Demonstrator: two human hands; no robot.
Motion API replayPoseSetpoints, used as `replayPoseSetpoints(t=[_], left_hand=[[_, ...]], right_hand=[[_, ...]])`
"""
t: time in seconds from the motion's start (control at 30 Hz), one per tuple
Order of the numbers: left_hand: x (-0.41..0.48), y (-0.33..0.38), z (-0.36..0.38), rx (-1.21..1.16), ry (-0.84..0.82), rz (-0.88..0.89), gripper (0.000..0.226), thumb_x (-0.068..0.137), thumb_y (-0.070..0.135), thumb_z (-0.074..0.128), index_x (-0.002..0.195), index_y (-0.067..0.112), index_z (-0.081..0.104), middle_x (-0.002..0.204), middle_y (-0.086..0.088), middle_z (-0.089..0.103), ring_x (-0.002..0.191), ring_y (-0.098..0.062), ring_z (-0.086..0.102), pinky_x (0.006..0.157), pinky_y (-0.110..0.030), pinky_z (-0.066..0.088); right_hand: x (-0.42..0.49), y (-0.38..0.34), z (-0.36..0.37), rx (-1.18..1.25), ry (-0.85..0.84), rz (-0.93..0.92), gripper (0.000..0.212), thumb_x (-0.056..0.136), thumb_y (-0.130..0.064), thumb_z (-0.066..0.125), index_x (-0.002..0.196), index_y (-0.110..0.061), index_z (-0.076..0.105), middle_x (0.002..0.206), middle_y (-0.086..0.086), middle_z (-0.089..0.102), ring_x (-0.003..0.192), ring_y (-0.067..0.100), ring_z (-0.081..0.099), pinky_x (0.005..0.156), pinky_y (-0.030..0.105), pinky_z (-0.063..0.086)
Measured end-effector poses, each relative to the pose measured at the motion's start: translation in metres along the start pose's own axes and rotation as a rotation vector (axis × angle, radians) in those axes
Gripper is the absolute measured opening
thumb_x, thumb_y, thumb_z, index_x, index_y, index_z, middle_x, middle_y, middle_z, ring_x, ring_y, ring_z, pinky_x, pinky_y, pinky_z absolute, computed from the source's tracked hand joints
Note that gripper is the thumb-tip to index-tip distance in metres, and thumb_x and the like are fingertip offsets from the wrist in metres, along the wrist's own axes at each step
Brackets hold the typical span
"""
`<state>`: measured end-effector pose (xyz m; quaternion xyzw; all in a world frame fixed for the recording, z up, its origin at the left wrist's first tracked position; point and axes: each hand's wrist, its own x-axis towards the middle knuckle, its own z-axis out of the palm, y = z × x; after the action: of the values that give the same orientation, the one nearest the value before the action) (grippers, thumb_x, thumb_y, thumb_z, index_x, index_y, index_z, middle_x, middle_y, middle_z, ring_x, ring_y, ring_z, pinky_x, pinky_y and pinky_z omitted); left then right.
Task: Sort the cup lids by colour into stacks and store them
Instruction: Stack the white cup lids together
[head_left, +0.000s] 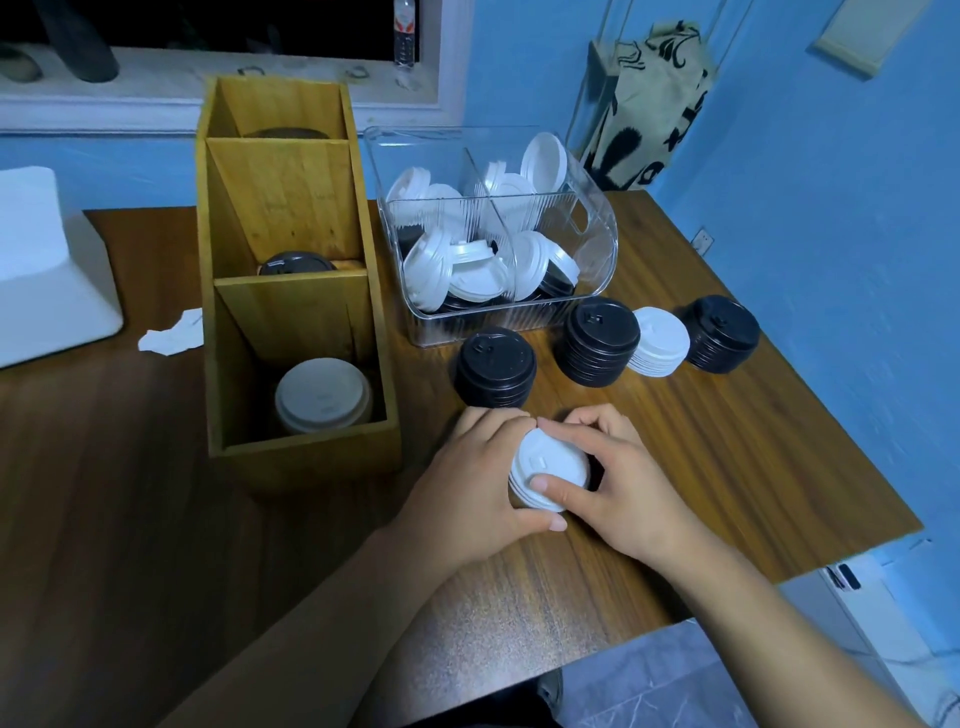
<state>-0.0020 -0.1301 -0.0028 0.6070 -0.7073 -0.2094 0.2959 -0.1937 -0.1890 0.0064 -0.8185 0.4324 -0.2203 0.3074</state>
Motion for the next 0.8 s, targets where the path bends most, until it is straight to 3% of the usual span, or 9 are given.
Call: replayPoseSetpoints(t=[0.13, 0.23, 0.33, 0.4, 0.47, 0.57, 0.63, 0.73, 0.8], left_hand=[[-0.001, 0.0, 0.0, -0.015, 0.022, 0.007, 0.08, 0.066, 0.065, 0.077, 0.133, 0.029, 0.054, 0.131, 0.023, 0.047, 0.126, -0.001, 0.036, 0.105, -0.025, 0.039], [0.0, -0.001, 0.001, -0.016, 0.033, 0.0, 0.079, 0.067, 0.066, 0.076, 0.133, 0.027, 0.056, 0.13, 0.021, 0.049, 0.125, -0.002, 0.037, 0.105, -0.026, 0.04], [0.001, -0.001, 0.002, -0.002, 0.039, 0.005, 0.081, 0.068, 0.069, 0.075, 0.134, 0.026, 0.057, 0.131, 0.018, 0.05, 0.126, -0.005, 0.038, 0.108, -0.027, 0.038], [0.0, -0.001, 0.002, 0.004, 0.044, 0.004, 0.08, 0.068, 0.068, 0.075, 0.134, 0.027, 0.056, 0.131, 0.019, 0.05, 0.127, -0.004, 0.037, 0.108, -0.025, 0.037], [-0.001, 0.0, 0.001, 0.002, 0.039, -0.002, 0.079, 0.07, 0.068, 0.076, 0.135, 0.029, 0.055, 0.132, 0.021, 0.048, 0.128, -0.002, 0.035, 0.108, -0.024, 0.036], [-0.001, 0.001, 0.0, -0.005, 0.036, -0.003, 0.079, 0.07, 0.068, 0.075, 0.135, 0.029, 0.054, 0.133, 0.022, 0.047, 0.129, -0.001, 0.034, 0.108, -0.024, 0.037], [-0.001, 0.002, -0.001, -0.001, 0.032, -0.004, 0.079, 0.07, 0.067, 0.076, 0.135, 0.03, 0.053, 0.132, 0.022, 0.047, 0.129, -0.002, 0.035, 0.107, -0.025, 0.038], [-0.001, 0.002, -0.002, -0.005, 0.031, -0.004, 0.078, 0.071, 0.067, 0.076, 0.136, 0.03, 0.052, 0.132, 0.022, 0.047, 0.128, -0.002, 0.034, 0.107, -0.026, 0.039], [-0.001, 0.001, -0.002, -0.006, 0.031, -0.003, 0.078, 0.071, 0.067, 0.076, 0.136, 0.03, 0.052, 0.132, 0.023, 0.046, 0.129, -0.001, 0.033, 0.107, -0.027, 0.04]], right_hand=[[-0.001, 0.0, -0.001, -0.087, -0.011, -0.055, 0.068, 0.079, -0.073, 0.064, 0.133, -0.032, 0.065, 0.117, -0.022, 0.047, 0.115, 0.01, 0.05, 0.098, 0.021, 0.041], [0.013, -0.008, -0.015, -0.109, -0.058, -0.076, 0.056, 0.078, -0.07, 0.067, 0.121, -0.035, 0.069, 0.11, -0.022, 0.054, 0.109, 0.007, 0.053, 0.095, 0.02, 0.041], [0.047, -0.027, -0.037, -0.063, 0.072, -0.082, 0.023, 0.089, -0.043, 0.072, 0.107, -0.03, 0.073, 0.097, -0.016, 0.066, 0.092, 0.005, 0.06, 0.084, 0.02, 0.046], [0.08, -0.04, -0.051, -0.043, 0.221, -0.019, 0.013, 0.094, -0.031, 0.07, 0.105, -0.026, 0.072, 0.088, -0.016, 0.067, 0.079, 0.003, 0.06, 0.071, 0.016, 0.044], [0.115, -0.049, -0.059, -0.082, 0.304, 0.064, 0.015, 0.095, -0.036, 0.066, 0.106, -0.027, 0.071, 0.087, -0.016, 0.067, 0.074, 0.002, 0.06, 0.07, 0.02, 0.043], [0.156, -0.055, -0.059, -0.192, 0.279, 0.147, 0.025, 0.094, -0.042, 0.063, 0.111, -0.025, 0.067, 0.09, -0.016, 0.065, 0.091, 0.013, 0.064, 0.08, 0.031, 0.048], [0.171, -0.057, -0.053, -0.225, 0.245, 0.186, 0.029, 0.093, -0.042, 0.064, 0.116, -0.024, 0.065, 0.093, -0.01, 0.065, 0.095, 0.017, 0.062, 0.08, 0.031, 0.046], [0.185, -0.058, -0.047, -0.098, 0.232, 0.274, 0.032, 0.091, -0.035, 0.07, 0.121, -0.026, 0.062, 0.097, -0.006, 0.065, 0.094, 0.016, 0.062, 0.081, 0.031, 0.048], [0.186, -0.059, -0.046, 0.089, 0.251, 0.311, 0.032, 0.089, -0.027, 0.073, 0.118, -0.03, 0.06, 0.095, -0.004, 0.067, 0.083, 0.014, 0.062, 0.082, 0.036, 0.055]])
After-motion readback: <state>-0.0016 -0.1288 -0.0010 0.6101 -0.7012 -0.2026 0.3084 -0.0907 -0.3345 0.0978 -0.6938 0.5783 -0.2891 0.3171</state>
